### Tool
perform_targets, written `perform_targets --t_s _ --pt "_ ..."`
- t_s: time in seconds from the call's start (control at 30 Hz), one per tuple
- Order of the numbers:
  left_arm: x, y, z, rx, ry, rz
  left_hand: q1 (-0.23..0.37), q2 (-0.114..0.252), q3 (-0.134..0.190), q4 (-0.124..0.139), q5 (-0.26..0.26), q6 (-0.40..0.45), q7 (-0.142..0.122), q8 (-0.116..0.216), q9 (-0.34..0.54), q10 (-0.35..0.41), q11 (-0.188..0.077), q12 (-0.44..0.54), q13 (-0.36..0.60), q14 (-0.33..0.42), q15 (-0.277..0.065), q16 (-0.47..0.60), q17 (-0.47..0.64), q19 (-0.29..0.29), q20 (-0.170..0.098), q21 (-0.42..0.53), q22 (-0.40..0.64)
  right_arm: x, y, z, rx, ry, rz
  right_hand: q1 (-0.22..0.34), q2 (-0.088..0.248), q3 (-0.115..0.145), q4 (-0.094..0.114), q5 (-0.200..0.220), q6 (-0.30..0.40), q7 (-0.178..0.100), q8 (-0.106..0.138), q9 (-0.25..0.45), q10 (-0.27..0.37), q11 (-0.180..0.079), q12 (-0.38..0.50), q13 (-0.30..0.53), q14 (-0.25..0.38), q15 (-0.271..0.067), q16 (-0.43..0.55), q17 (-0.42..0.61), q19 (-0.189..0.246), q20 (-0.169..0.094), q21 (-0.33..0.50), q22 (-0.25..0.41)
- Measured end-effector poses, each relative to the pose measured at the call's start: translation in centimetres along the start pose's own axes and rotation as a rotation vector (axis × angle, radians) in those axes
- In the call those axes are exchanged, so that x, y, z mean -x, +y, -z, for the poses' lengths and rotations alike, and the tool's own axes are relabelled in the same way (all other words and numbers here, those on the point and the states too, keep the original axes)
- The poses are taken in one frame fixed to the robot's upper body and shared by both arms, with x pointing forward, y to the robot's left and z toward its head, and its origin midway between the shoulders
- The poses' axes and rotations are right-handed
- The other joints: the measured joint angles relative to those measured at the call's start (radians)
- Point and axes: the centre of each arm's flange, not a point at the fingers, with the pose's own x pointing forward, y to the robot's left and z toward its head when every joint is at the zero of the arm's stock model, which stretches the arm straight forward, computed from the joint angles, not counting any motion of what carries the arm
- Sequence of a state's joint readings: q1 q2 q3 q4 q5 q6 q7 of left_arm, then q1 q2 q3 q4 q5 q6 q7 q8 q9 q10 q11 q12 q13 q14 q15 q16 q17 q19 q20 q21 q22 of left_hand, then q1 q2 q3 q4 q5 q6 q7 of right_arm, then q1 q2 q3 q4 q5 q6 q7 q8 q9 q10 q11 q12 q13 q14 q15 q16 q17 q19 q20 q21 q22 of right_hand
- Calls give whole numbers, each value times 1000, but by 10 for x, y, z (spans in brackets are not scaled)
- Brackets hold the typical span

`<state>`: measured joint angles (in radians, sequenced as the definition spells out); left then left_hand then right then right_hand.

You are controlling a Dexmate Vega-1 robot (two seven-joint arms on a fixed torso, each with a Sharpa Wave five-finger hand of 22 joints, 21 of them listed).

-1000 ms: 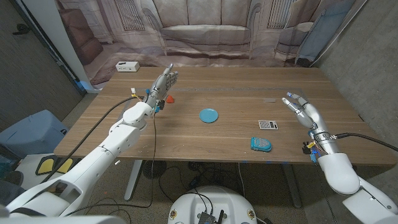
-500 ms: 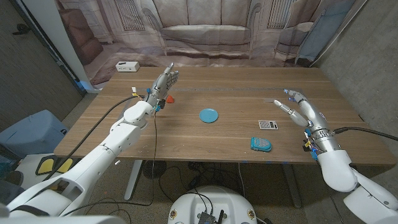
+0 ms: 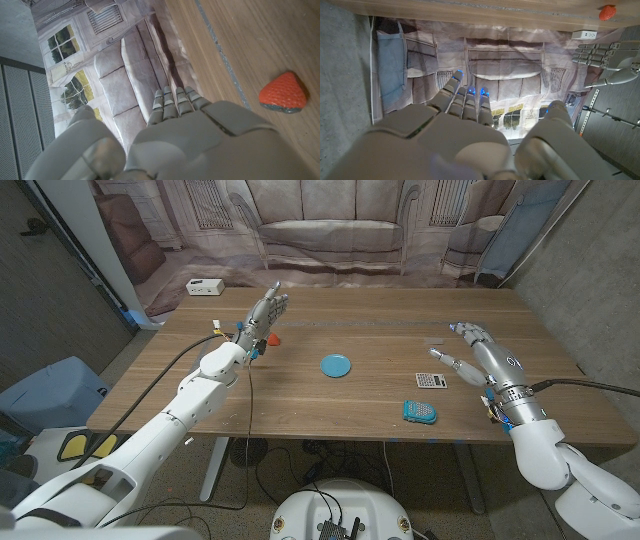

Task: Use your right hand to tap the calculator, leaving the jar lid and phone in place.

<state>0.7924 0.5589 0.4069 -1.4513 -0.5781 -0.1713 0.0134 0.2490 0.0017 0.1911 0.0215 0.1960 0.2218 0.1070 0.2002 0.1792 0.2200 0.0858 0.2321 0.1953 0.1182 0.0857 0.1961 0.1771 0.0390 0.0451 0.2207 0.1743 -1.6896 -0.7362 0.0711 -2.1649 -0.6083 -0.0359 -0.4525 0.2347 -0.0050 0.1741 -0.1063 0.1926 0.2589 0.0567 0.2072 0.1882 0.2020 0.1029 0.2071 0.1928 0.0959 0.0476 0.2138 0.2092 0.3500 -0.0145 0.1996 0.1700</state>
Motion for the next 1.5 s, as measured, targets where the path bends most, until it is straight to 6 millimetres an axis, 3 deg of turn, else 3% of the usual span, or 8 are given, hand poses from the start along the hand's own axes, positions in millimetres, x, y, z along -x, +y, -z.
perform_targets --t_s 0.17,0.3,0.53,0.73,0.87,1.03,1.27,1.5 --pt "0 0 0 1 0 2 0 0 0 0 0 0 0 0 0 0 0 0 0 0 0 0 0 0 0 -7 0 -1 -1 -3 62 5 -20 0 0 0 0 0 15 -15 0 0 3 -4 0 0 -3 -3 0 0 -5 -5 -4 0" --pt "1 -1 1 3 0 3 0 0 0 0 0 0 0 0 0 0 0 0 0 0 0 0 0 4 4 -7 0 -3 -1 -4 86 16 -39 0 0 0 0 0 30 -42 0 0 -26 -17 -12 0 -35 3 -11 1 -42 2 -15 0" --pt "2 -1 2 5 0 4 0 0 0 0 0 0 0 0 0 0 0 0 0 3 3 -4 0 4 4 -7 0 -8 -2 -6 109 41 -82 -17 17 -4 4 0 66 -91 0 0 -82 -34 -19 0 -117 27 -29 3 -134 59 -26 0" --pt "2 -1 2 8 1 4 -5 5 0 0 0 5 -5 0 0 0 0 0 0 3 3 -4 0 4 4 -7 0 -14 -4 -9 111 48 -110 -24 24 -8 8 0 105 -129 8 0 -125 -34 -23 0 -174 38 -33 3 -202 90 -26 0" --pt "2 -1 3 9 2 5 -5 5 2 -2 0 9 -2 0 0 3 4 0 0 3 3 -4 0 6 6 -7 0 -19 -4 -10 105 58 -142 -32 24 -9 9 0 131 -137 12 0 -162 -35 -23 0 -215 43 -33 3 -247 108 -26 1" --pt "2 0 3 10 3 5 -5 6 2 -2 0 13 2 0 0 3 4 0 0 3 3 -4 0 7 7 -7 0 -23 -5 -10 98 68 -176 -36 28 -8 9 0 134 -141 12 0 -207 -37 -30 0 -261 29 -33 3 -298 108 -27 5" --pt "2 0 3 10 4 5 1 12 2 -2 0 12 2 0 0 3 3 0 0 3 3 -4 0 7 7 -14 0 -31 -6 -11 96 75 -227 -43 35 -8 9 0 147 -135 5 0 -266 -46 -30 0 -266 24 -33 3 -367 90 -26 5" --pt "2 1 5 7 13 3 1 12 2 -2 0 12 2 0 0 3 3 0 0 3 3 -4 0 2 12 -14 0 -37 -4 -10 88 86 -274 -83 58 -21 29 0 161 -128 0 0 -319 -52 -30 0 -266 24 -33 12 -448 94 -26 5"
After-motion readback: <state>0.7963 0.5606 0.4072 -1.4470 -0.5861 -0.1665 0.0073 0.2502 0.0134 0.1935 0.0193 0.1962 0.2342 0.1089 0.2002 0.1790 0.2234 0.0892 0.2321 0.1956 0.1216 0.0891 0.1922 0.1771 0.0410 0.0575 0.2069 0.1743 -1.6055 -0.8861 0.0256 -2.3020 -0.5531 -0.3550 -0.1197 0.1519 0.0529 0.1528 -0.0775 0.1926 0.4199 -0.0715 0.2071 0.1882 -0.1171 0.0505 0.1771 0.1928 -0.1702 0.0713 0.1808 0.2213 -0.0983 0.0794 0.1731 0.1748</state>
